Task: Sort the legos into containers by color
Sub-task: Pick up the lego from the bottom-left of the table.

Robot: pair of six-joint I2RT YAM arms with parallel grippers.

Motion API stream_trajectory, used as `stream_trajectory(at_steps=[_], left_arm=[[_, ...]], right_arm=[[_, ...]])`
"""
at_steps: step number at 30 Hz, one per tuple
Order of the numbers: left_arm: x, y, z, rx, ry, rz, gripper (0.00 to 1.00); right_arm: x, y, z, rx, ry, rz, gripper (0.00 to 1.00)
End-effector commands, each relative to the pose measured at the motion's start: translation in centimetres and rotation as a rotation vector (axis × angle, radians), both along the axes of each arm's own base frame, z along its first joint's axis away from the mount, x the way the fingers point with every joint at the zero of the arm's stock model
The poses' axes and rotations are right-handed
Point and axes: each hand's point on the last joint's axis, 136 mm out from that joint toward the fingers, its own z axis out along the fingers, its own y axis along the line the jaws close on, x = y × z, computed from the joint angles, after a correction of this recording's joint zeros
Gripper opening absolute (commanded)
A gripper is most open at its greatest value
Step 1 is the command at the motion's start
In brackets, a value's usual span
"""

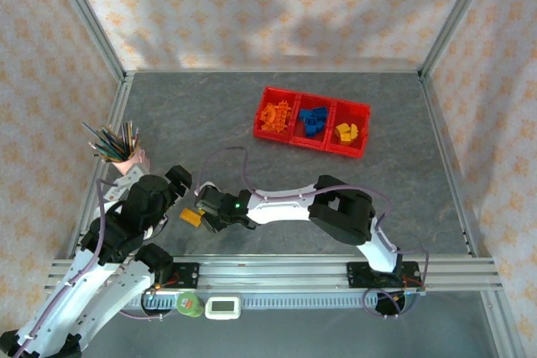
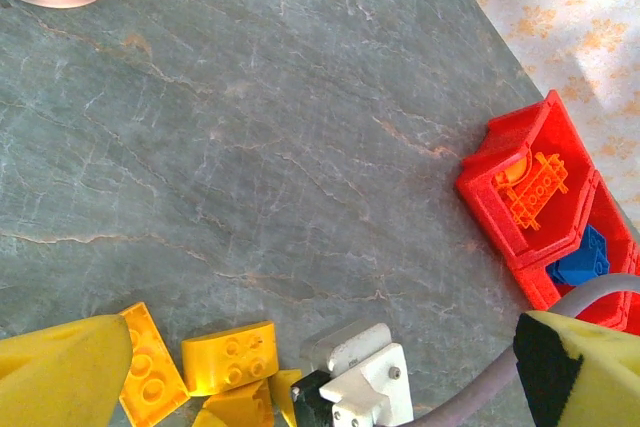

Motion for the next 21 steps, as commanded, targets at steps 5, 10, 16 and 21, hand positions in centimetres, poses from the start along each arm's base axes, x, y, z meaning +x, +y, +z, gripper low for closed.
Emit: stream_trajectory(at_steps=[5,10,16,21], left_arm=[[-0.1,0.6,0.8,-0.003,-0.018,0.03,0.99],[0.0,0.3,0.9,-0.009,-0.02,0.02,0.99],[0.5,-0.5,1.7,-0.017,-0.036,-0.019,0.99],[1.6,-2.0,2.0,-0.001,-0.028,-0.097,0.99]], right_arm=[[-0.2,-0.6,0.4,-0.022,-0.011,-0.021,0.41],[0.3,-0.5,2.5,0.02,-0.02,-0.053,0.38],[1.1,-1.9,5.0,0.106,0.028,-0.11,0.37],[3.4,-5.7,7.0,0.165,0.076,-0.222,0.37]])
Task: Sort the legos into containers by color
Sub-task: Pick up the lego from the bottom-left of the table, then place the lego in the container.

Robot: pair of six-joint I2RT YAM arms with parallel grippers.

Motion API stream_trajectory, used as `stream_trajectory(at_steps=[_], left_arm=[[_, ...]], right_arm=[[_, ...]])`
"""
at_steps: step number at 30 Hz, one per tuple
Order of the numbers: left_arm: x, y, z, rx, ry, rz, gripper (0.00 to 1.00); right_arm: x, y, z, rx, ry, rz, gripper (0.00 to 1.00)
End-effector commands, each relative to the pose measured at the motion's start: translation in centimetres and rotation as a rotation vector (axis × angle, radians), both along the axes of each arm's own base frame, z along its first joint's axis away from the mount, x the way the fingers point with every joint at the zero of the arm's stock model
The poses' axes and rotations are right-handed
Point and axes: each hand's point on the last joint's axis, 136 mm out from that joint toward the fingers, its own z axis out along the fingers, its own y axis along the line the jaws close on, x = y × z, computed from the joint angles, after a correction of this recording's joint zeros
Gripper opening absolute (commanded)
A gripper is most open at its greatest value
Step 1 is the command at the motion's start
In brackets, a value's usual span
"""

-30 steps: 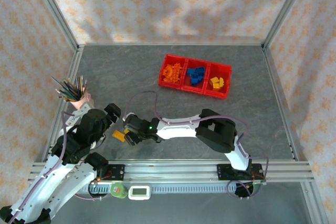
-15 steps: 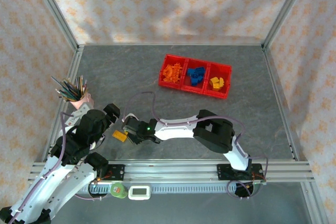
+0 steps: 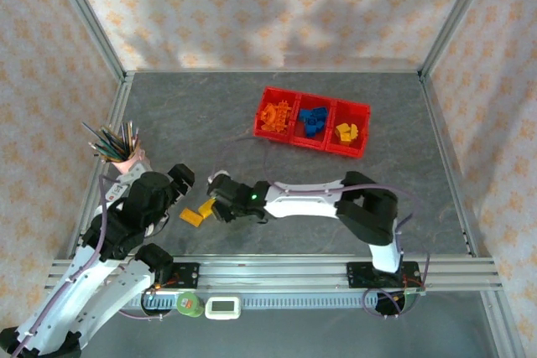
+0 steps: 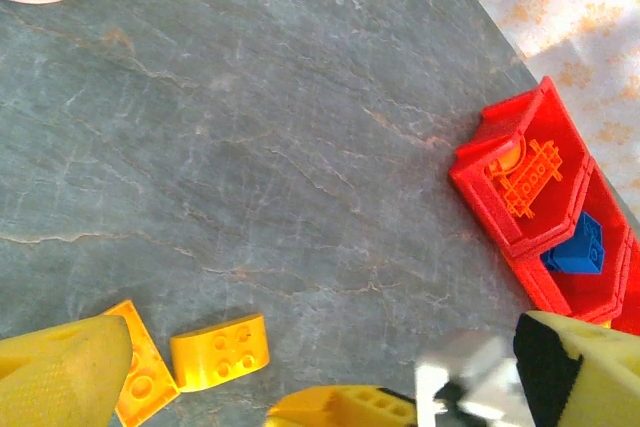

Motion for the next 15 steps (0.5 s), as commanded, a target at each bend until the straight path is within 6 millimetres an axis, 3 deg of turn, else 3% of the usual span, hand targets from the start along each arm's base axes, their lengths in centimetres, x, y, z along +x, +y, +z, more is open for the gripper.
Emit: stream_trajectory(at_steps=[1,6,15], left_arm=[[1.3,-1.5,1.6,-0.009,-0.043,-0.074,0.99],[3.1,-4.6,1.8,-0.036,-0.058,-0.204,0.99],[6.2,-11.0,1.9,-0.099,-0.108,-0.408,0.99]], right_arm=[[2.4,-3.2,2.2,0.051,0.028,-0.122,0.37],[7.1,-9.8,3.8,0.067,0.039,-0.3,0.37],[16.5,-25.1,6.4,0.09,-0.006,-0.706,0.37]])
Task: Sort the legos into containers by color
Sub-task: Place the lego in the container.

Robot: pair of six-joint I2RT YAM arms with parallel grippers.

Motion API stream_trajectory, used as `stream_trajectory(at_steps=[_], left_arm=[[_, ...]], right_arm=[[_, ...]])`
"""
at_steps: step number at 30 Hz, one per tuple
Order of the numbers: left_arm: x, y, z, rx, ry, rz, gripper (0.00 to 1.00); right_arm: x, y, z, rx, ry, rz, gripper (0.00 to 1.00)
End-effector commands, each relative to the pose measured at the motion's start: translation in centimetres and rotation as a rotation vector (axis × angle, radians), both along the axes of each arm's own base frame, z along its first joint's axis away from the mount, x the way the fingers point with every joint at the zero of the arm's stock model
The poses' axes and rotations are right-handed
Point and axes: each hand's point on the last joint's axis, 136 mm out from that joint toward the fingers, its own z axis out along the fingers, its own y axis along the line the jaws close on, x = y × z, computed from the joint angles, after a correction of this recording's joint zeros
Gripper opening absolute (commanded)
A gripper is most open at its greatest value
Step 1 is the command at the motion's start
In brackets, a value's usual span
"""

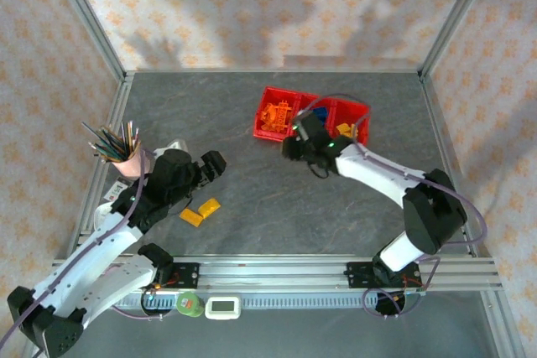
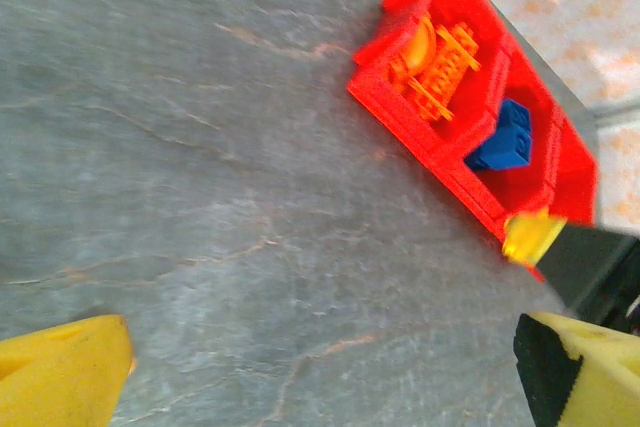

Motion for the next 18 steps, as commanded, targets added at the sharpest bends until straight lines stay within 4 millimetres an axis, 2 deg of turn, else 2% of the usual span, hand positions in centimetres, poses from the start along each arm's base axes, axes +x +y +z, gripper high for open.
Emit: stream_trajectory(at_steps=[1,6,9,15,18], left_arm=[[1.2,-3.7,1.9,-0.056,-0.092,-0.125,0.99],[2.3,-7.5,1.6,-0.078,-0.108,-0.214,0.99],[2.8,-9.0,1.8,-0.101,-0.127,-0.245,0.99],[3.6,-9.8,1.2,-0.064,-0.116,-0.263,0.99],[3.6,-9.8,1.2,-0.065,-0.12,-0.263,0.99]], right_arm=[[1.4,-5.3,0.4,-0.021,0.005,-0.123,0.37],[5.2,-12.5,0.2,-0.007,0.006,-0.314,0.37],[7.3,-15.4,-0.3,-0.032,-0.002,-0.387,0.37],[11.1,-17.8,-1.8,-0.14,-0.012,-0.448,0.37],[12.3,-18.4,-2.7,-0.152,0.004,-0.473,0.44]])
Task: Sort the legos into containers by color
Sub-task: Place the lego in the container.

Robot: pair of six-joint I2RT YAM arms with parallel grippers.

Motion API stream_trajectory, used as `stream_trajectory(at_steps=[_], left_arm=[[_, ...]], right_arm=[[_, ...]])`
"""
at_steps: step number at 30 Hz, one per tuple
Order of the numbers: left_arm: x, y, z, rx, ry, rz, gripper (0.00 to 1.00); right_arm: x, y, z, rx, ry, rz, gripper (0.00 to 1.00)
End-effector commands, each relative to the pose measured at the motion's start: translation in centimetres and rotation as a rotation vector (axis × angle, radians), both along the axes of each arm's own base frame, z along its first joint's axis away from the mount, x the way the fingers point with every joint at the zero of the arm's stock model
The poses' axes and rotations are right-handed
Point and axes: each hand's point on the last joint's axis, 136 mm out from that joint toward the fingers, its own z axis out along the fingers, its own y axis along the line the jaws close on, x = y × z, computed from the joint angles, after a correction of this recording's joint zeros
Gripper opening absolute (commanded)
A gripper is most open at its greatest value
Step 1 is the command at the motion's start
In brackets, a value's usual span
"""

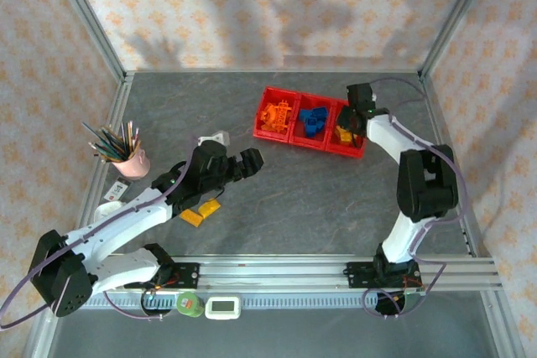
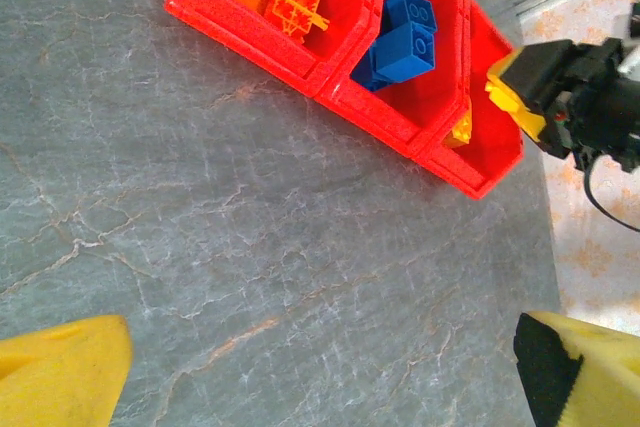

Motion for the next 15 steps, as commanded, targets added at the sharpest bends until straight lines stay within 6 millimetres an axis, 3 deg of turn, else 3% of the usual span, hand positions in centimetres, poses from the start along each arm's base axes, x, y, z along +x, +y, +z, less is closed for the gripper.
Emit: stream_trajectory(at_steps=[1,8,15], left_arm=[[0.7,-0.8,2.4,-0.029,-0.073,-0.019,0.99],[1.0,-0.8,3.1,-0.022,-0.091,-0.011,0.99],[1.0,0.8,3.9,-0.003,-0.125,0.054,0.99]], right_arm=[[1.7,-1.5,0.8,-0.053,-0.03,-0.048,0.46],[1.9,-0.9,2.5,-0.027,-0.067,-0.02,0.59],[-0.4,1.0,4.8,-0.022,-0.103,0.038,0.62]])
